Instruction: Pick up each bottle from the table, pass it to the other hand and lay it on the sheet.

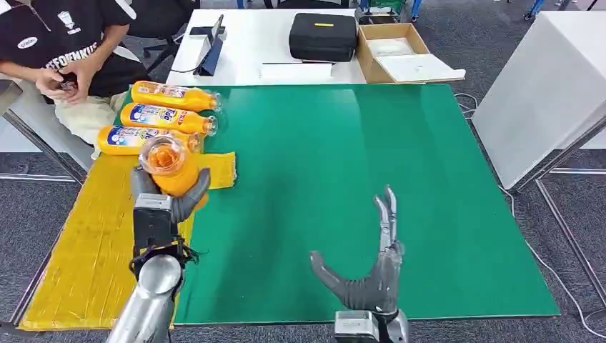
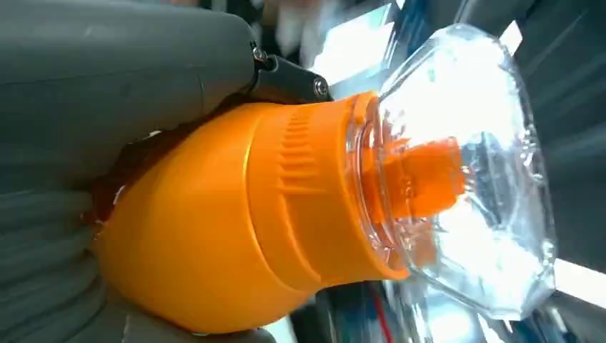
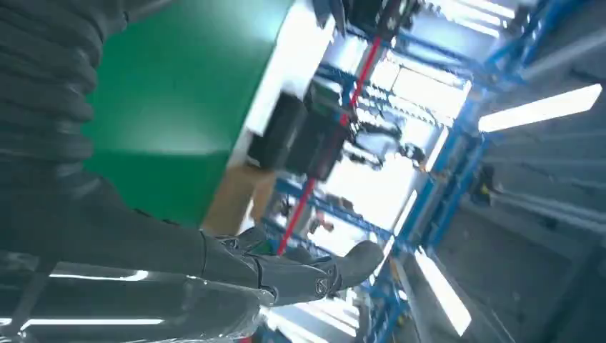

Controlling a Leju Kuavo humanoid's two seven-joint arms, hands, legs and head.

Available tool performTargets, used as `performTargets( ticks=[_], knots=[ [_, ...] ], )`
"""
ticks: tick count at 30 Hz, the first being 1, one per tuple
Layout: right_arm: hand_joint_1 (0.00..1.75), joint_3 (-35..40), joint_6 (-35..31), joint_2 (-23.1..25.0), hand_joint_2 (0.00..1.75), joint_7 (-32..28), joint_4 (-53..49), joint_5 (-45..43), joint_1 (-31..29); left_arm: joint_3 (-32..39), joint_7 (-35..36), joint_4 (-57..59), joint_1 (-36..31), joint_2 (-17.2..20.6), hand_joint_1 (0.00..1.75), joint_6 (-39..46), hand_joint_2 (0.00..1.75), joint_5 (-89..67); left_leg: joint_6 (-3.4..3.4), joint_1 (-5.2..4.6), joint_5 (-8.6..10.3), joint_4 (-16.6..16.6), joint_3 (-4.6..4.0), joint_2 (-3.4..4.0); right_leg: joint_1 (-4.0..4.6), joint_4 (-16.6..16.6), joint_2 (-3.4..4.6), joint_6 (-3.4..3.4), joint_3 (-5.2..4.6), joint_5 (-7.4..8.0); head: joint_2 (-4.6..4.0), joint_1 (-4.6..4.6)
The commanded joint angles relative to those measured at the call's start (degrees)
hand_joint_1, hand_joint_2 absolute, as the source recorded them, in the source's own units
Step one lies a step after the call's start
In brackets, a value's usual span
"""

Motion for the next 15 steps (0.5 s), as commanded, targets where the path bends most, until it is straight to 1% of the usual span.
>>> performTargets(
  ticks=[1, 2, 3, 4, 5, 6, 7, 8, 9, 11, 12, 13, 15],
  knots=[
    [0.00, 0.69, -4.96, -10.02, 1.75, -1.27, -10.76, -3.19, 5.67, 23.76, -8.92, -7.53, 5.12, -10.78, 1.75, 6.44, 1.75, -32.01, -0.16, 0.07, -0.13, 0.03, 0.16, 0.07, 0.08, -0.06, 0.02, -0.06, 0.18, -0.08, 0.02, 0.02],
    [0.00, 0.28, -4.96, -9.79, 1.75, -1.27, -11.56, -3.11, 6.13, 25.62, -10.37, -7.48, 4.94, -11.96, 1.75, 6.44, 1.75, -35.14, -0.12, 0.04, -0.07, 0.04, 0.04, 0.06, 0.05, -0.03, 0.03, -0.04, 0.04, -0.03, 0.02, 0.00],
    [0.00, -0.07, -4.96, -9.54, 1.75, -1.27, -12.10, -3.02, 6.46, 26.46, -11.29, -7.31, 4.81, -12.36, 1.75, 6.44, 1.75, -37.08, -0.30, 0.11, -0.24, 0.10, 0.28, 0.12, 0.12, -0.04, 0.02, -0.13, 0.31, -0.15, 0.00, 0.00],
    [0.00, -0.21, -4.96, -9.43, 1.75, -1.27, -12.73, -2.94, 6.67, 26.92, -11.63, -7.26, 4.65, -12.42, 1.75, 6.44, 1.75, -39.42, -0.18, 0.04, -0.12, 0.05, 0.12, 0.04, 0.06, -0.03, -0.01, -0.08, 0.12, -0.09, 0.00, 0.02],
    [0.00, -0.20, -4.96, -9.53, 1.75, -1.00, -13.01, -3.18, 6.79, 27.77, -10.87, -8.18, 4.55, -12.63, 1.75, 6.44, 1.75, -44.09, -0.25, 0.04, -0.17, 0.04, 0.23, 0.04, 0.06, -0.03, -0.03, -0.11, 0.25, -0.14, 0.02, 0.02],
    [0.00, -0.28, -4.96, -9.66, 1.75, -0.84, -13.06, -3.31, 6.83, 27.28, -10.29, -8.52, 4.88, -12.25, 1.75, 6.44, 1.75, -47.68, -0.12, -0.02, -0.07, 0.01, 0.08, 0.09, 0.02, -0.03, 0.06, -0.05, 0.04, -0.03, 0.00, 0.02],
    [0.00, -0.22, -4.96, -9.91, 1.75, -0.79, -12.91, -3.68, 6.76, 26.59, -9.48, -8.51, 5.16, -11.70, 1.75, 6.44, 1.75, -50.15, -0.21, 0.01, -0.14, 0.03, 0.18, 0.14, 0.06, -0.03, 0.07, -0.10, 0.16, -0.07, 0.00, 0.00],
    [0.00, -0.10, -4.96, -10.29, 1.75, -0.71, -12.55, -3.89, 6.53, 24.14, -5.02, -8.19, 5.68, -9.95, 1.75, 6.44, 1.75, -54.91, -0.18, -0.01, -0.13, 0.02, 0.15, 0.10, 0.05, -0.04, 0.05, -0.09, 0.10, -0.05, 0.00, 0.00],
    [0.00, -0.10, -4.96, -10.36, 1.75, -0.69, -12.42, -3.90, 6.48, 22.42, -2.65, -7.92, 6.02, -8.81, 1.75, 6.44, 1.75, -56.13, -0.14, -0.03, -0.09, -0.01, 0.12, 0.06, 0.03, -0.06, 0.01, -0.06, 0.06, -0.02, 0.00, 0.02],
    [0.00, -0.10, -4.96, -10.36, 1.75, -0.69, -12.42, -3.90, 6.48, 22.42, -2.65, -7.92, 6.02, -8.81, 1.75, 6.44, 1.75, -56.13, -0.30, 0.03, -0.15, -0.04, 0.29, -0.03, 0.09, -0.10, -0.11, -0.15, 0.27, -0.10, 0.02, 0.02],
    [0.00, -0.10, -4.96, -10.36, 1.75, -0.69, -12.42, -3.90, 6.48, 22.42, -2.65, -7.92, 6.02, -8.81, 1.75, 6.44, 1.75, -56.13, -0.14, -0.01, -0.09, -0.02, 0.14, 0.00, 0.03, -0.06, -0.05, -0.06, 0.08, -0.04, 0.00, 0.00],
    [0.00, -0.10, -4.96, -10.36, 1.75, -0.69, -12.42, -3.90, 6.48, 22.42, -2.65, -7.92, 6.02, -8.81, 1.75, 6.44, 1.75, -56.13, -0.23, 0.02, -0.13, -0.02, 0.22, 0.00, 0.06, -0.07, -0.06, -0.11, 0.18, -0.07, 0.00, 0.00],
    [0.00, -0.10, -4.96, -10.36, 1.75, -0.69, -12.42, -3.90, 6.48, 22.42, -2.65, -7.92, 6.02, -8.81, 1.75, 6.44, 1.75, -56.13, -0.15, 0.05, -0.10, -0.02, 0.14, 0.05, 0.05, -0.06, 0.00, -0.06, 0.08, -0.03, 0.00, 0.02]
  ],
)
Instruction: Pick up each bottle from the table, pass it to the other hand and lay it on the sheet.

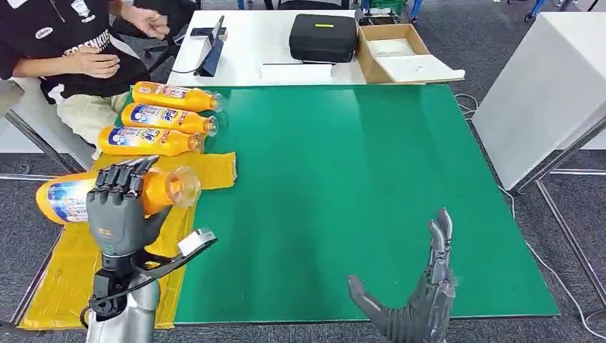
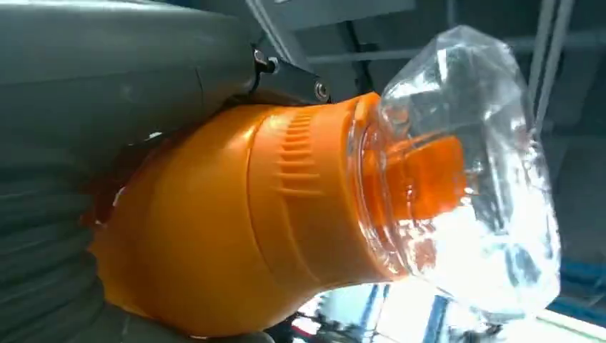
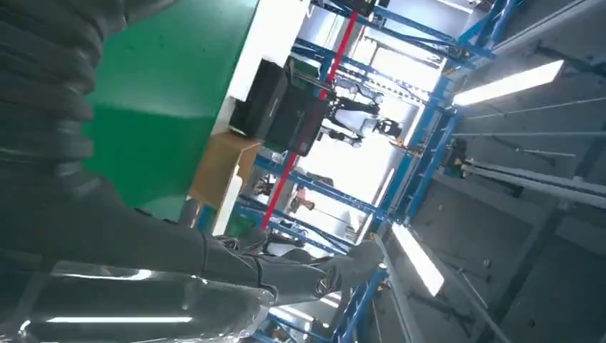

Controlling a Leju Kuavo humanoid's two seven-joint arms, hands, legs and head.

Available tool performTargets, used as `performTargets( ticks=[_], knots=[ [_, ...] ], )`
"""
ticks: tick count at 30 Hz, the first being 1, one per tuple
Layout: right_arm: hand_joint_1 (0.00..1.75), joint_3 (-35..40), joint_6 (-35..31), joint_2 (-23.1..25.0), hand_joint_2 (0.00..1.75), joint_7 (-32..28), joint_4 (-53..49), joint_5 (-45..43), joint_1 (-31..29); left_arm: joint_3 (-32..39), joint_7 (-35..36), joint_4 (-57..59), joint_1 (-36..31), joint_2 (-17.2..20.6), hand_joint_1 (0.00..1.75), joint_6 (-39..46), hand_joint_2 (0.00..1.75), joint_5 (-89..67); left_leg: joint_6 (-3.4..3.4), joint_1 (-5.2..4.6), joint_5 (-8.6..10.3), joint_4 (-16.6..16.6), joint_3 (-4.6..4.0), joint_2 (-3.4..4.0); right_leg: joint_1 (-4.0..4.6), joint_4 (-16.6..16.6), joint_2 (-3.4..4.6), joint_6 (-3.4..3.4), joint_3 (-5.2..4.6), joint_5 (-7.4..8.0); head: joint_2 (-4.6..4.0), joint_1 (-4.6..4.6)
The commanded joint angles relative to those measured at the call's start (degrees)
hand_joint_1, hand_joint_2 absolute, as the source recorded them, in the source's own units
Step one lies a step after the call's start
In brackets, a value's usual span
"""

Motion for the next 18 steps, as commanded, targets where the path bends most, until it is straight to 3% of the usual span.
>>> performTargets(
  ticks=[1, 4, 7, 8, 10, 11, 15, 16, 18],
  knots=[
    [0.00, -0.04, -2.52, -2.17, 1.75, 0.33, -0.51, -0.25, 0.00, 1.61, 1.00, -0.02, -0.13, 0.05, 1.75, 0.20, 1.75, -0.89, -0.32, 0.12, -0.16, -0.01, 0.29, 0.05, 0.12, -0.08, -0.04, -0.18, 0.32, -0.12, 0.02, -0.02],
    [0.00, 0.38, -2.52, -2.67, 1.75, 0.38, 0.00, -0.48, -0.03, -10.11, 16.33, 6.78, 0.74, 8.91, 1.75, 0.20, 1.75, -6.33, -0.21, 0.06, -0.05, -0.08, 0.22, -0.09, 0.06, -0.10, -0.15, -0.12, 0.25, -0.07, 0.00, 0.00],
    [0.00, 0.85, -2.52, -2.95, 1.75, 0.36, 0.00, -0.66, 0.00, -16.35, 25.04, 13.35, -0.44, 14.57, 1.75, 0.20, 1.75, -6.33, -0.22, 0.04, -0.02, -0.12, 0.25, -0.09, 0.05, -0.12, -0.14, -0.13, 0.27, -0.06, 0.00, 0.00],
    [0.00, 0.85, -2.52, -2.95, 1.75, 0.36, 0.00, -0.66, 0.00, -16.35, 25.04, 13.35, -0.44, 14.57, 1.75, 0.20, 1.75, -6.33, -0.18, 0.01, -0.01, -0.11, 0.20, -0.08, 0.02, -0.09, -0.13, -0.11, 0.21, -0.05, 0.00, 0.00],
    [0.00, 1.91, -2.52, -3.38, 1.75, 0.36, -0.05, -0.70, 0.01, -22.22, 32.66, 19.72, -2.68, 17.94, 1.75, 0.20, 1.75, -6.33, -0.24, 0.04, 0.02, -0.16, 0.27, -0.19, 0.05, -0.15, -0.25, -0.14, 0.31, -0.05, 0.00, 0.00],
    [0.00, 2.09, -1.80, -3.59, 1.75, 0.53, 0.18, -0.54, -0.14, -20.01, 30.41, 22.37, -3.76, 17.67, 1.75, 0.20, 1.75, -5.45, -0.32, 0.07, 0.01, -0.19, 0.36, -0.25, 0.08, -0.18, -0.33, -0.19, 0.43, -0.08, 0.02, 0.00],
    [0.00, 1.84, 0.90, -2.11, 1.75, 0.63, 0.55, -0.12, -0.80, -20.02, 34.14, 33.34, -6.69, 16.54, 1.75, 0.20, 1.75, -6.33, -0.25, 0.04, 0.01, -0.14, 0.29, -0.16, 0.04, -0.13, -0.22, -0.14, 0.31, -0.06, 0.00, 0.00],
    [0.00, 1.26, 1.70, -1.57, 1.75, 0.42, 1.03, -0.25, -1.09, -23.72, 36.67, 35.54, -7.66, 18.15, 1.75, 0.20, 1.75, -4.02, -0.21, 0.01, 0.04, -0.16, 0.28, -0.19, 0.01, -0.12, -0.24, -0.12, 0.30, -0.05, 0.00, 0.00],
    [0.00, 1.36, 2.72, -1.48, 1.75, 0.47, 2.01, -0.47, -2.06, -20.86, 34.48, 43.98, -10.56, 16.42, 1.75, 0.20, 1.75, -4.80, -0.29, 0.06, 0.05, -0.21, 0.40, -0.22, 0.06, -0.21, -0.29, -0.17, 0.45, -0.05, 0.00, 0.00]
  ],
)
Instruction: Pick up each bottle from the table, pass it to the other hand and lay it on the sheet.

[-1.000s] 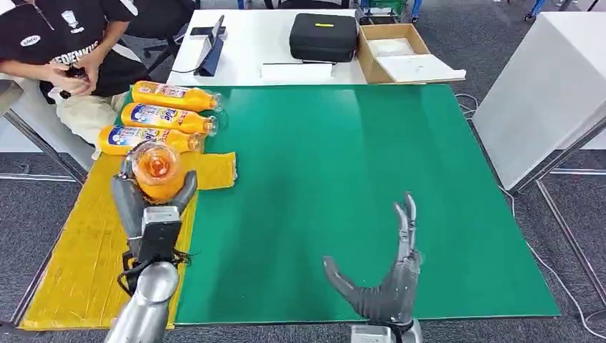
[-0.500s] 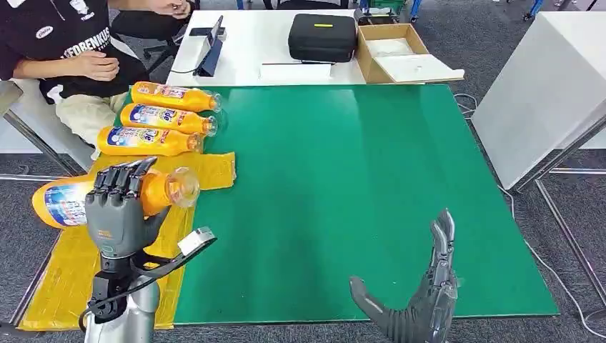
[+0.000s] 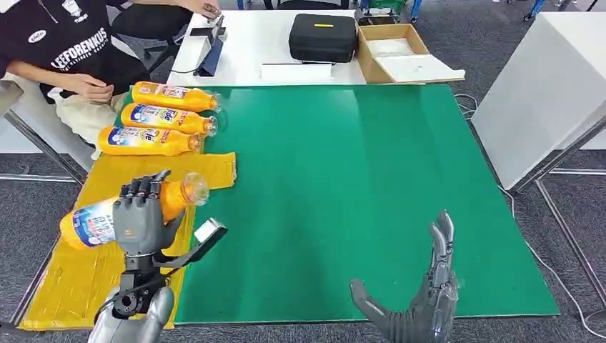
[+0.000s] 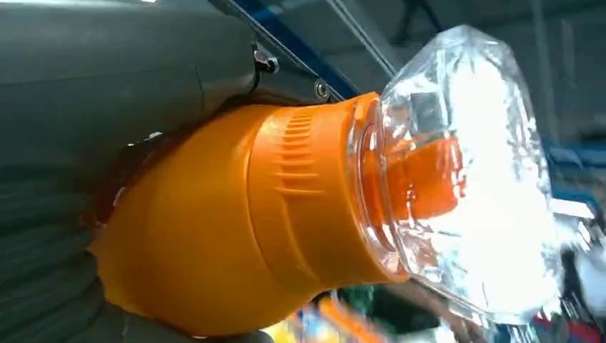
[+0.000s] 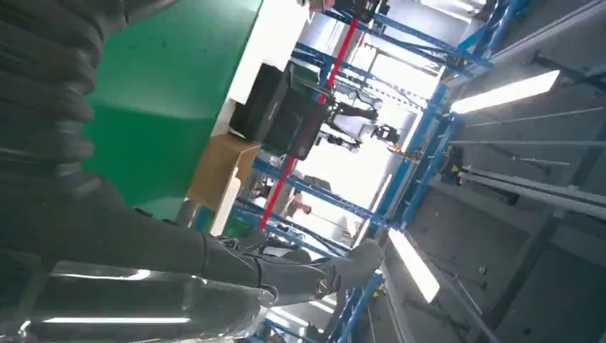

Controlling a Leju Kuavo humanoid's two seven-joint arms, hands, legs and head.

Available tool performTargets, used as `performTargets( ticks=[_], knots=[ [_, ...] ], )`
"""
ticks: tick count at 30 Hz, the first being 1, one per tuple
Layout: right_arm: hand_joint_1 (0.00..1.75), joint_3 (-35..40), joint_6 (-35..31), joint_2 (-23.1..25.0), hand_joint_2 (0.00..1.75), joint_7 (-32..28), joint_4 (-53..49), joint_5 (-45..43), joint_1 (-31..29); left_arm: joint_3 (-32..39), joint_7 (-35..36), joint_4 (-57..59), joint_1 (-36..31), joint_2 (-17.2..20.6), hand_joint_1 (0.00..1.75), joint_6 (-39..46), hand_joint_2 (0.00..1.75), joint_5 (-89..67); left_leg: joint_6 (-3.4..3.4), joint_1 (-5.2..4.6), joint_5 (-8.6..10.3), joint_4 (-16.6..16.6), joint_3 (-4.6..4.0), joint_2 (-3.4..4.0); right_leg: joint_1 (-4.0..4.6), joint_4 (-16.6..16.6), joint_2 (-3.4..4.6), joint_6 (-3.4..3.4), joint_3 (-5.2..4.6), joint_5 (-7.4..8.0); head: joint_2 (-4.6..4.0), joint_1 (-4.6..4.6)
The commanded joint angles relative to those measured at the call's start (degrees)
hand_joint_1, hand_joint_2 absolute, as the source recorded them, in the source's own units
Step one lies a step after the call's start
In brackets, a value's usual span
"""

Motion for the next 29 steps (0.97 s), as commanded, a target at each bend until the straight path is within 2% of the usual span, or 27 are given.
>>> performTargets(
  ticks=[1, 2, 4, 5, 6, 7, 12, 15, 16, 17, 21, 23, 24, 29],
  knots=[
    [0.00, 0.18, 2.82, 0.83, 1.75, -0.36, 3.76, -0.52, -2.90, -3.68, 1.29, 32.28, -10.74, 3.12, 1.75, 0.18, 1.75, -0.26, -0.21, 0.02, 0.02, -0.16, 0.28, -0.14, 0.03, -0.15, -0.20, -0.12, 0.32, -0.03, 0.00, -0.02],
    [0.00, 1.07, 3.16, 0.27, 1.75, 0.50, 3.79, -0.89, -4.29, -5.41, 3.28, 33.34, -11.17, 3.21, 1.75, 0.18, 1.75, -0.26, -0.16, -0.01, 0.03, -0.15, 0.24, -0.06, -0.01, -0.11, -0.11, -0.09, 0.26, -0.01, 0.00, -0.02],
    [0.00, 0.64, 2.63, 0.62, 1.75, 0.07, 4.29, -0.68, -3.44, -4.00, 1.51, 35.48, -11.89, 2.91, 1.75, 0.18, 1.75, 0.35, -0.21, 0.07, 0.02, -0.11, 0.24, -0.07, 0.08, -0.14, -0.13, -0.13, 0.32, -0.01, 0.00, -0.02],
    [0.00, 0.34, 3.16, 0.95, 1.75, -0.16, 4.69, -0.49, -3.52, -5.75, 2.69, 37.40, -12.63, 3.18, 1.75, 0.18, 1.75, 0.97, -0.14, 0.02, 0.02, -0.10, 0.18, -0.04, 0.03, -0.10, -0.09, -0.08, 0.22, 0.00, 0.00, -0.04],
    [0.00, -0.06, 3.61, 1.51, 1.75, -0.28, 5.09, -0.29, -3.61, -11.00, 5.57, 38.20, -13.17, 4.63, 1.75, 0.18, 1.75, 4.27, -0.24, 0.05, -0.02, -0.12, 0.29, -0.04, 0.06, -0.14, -0.13, -0.14, 0.35, -0.03, 0.00, 0.00],
    [0.00, 0.06, 3.58, 1.19, 1.75, -0.55, 5.06, -0.97, -3.47, -9.63, 3.16, 39.81, -14.17, 5.10, 1.75, 0.18, 1.75, 5.12, -0.18, 0.06, 0.01, -0.09, 0.20, -0.10, 0.07, -0.11, -0.16, -0.10, 0.29, -0.03, 0.00, 0.00],
    [0.00, 0.09, 3.93, 0.88, 1.75, -0.74, 6.08, -1.25, -4.28, -6.40, 3.27, 44.50, -15.34, 3.24, 1.75, 0.18, 1.75, 1.37, -0.22, 0.05, -0.02, -0.10, 0.26, -0.02, 0.06, -0.10, -0.07, -0.13, 0.33, -0.03, 0.00, -0.04],
    [0.00, 0.66, 3.80, 0.61, 1.75, -1.36, 6.65, -1.92, -4.54, -6.45, 6.45, 49.38, -17.02, 3.55, 1.75, 0.18, 1.75, -0.26, -0.19, 0.05, -0.01, -0.08, 0.21, -0.01, 0.07, -0.11, -0.05, -0.11, 0.28, 0.00, 0.02, -0.02],
    [0.00, 0.77, 3.86, 0.67, 1.75, -1.29, 6.68, -2.06, -4.61, -5.15, 6.86, 50.49, -17.24, 3.41, 1.54, 0.18, 1.75, -0.26, -0.12, 0.03, 0.01, -0.07, 0.12, 0.01, 0.04, -0.08, -0.01, -0.07, 0.18, 0.02, 0.00, -0.02],
    [0.00, 0.79, 3.93, 0.73, 1.75, -1.22, 6.67, -2.09, -4.63, -5.00, 7.29, 50.62, -17.20, 3.50, 0.00, 0.18, 1.75, -0.26, -0.22, 0.05, -0.01, -0.10, 0.24, 0.04, 0.07, -0.12, -0.01, -0.13, 0.30, 0.00, 0.00, 0.00],
    [0.00, 0.75, 4.20, 0.95, 1.75, -0.83, 6.42, -1.89, -4.65, -2.85, 5.09, 52.31, -17.20, 2.88, 0.00, 0.18, 1.75, 1.74, -0.15, 0.06, -0.02, -0.07, 0.28, 0.07, 0.07, -0.09, 0.04, -0.09, 0.34, 0.02, 0.00, -0.02],
    [0.00, 0.63, 4.38, 0.98, 1.75, -0.63, 6.43, -1.86, -4.69, -2.32, 4.88, 52.82, -17.40, 2.71, 0.00, 0.18, 1.75, 1.82, -0.35, 0.09, -0.04, -0.13, 0.48, 0.10, 0.10, -0.15, 0.01, -0.21, 0.55, 0.00, 0.00, 0.00],
    [0.00, 0.30, 4.73, 1.15, 1.75, -0.38, 6.70, -1.93, -4.81, -1.29, 4.54, 52.78, -17.42, 2.43, 0.00, 0.18, 1.75, 1.91, -0.21, 0.05, -0.01, -0.11, 0.47, 0.05, 0.05, -0.10, -0.02, -0.13, 0.54, 0.01, 0.00, 0.00],
    [0.00, 0.30, 4.73, 1.15, 1.75, -0.38, 6.70, -1.93, -4.81, -1.29, 4.54, 52.78, -17.42, 2.43, 0.00, 0.18, 1.75, 1.91, -0.25, 0.05, -0.02, -0.12, 0.53, -0.01, 0.02, -0.08, -0.03, -0.12, 0.64, -0.01, 0.00, -0.02]
  ],
)
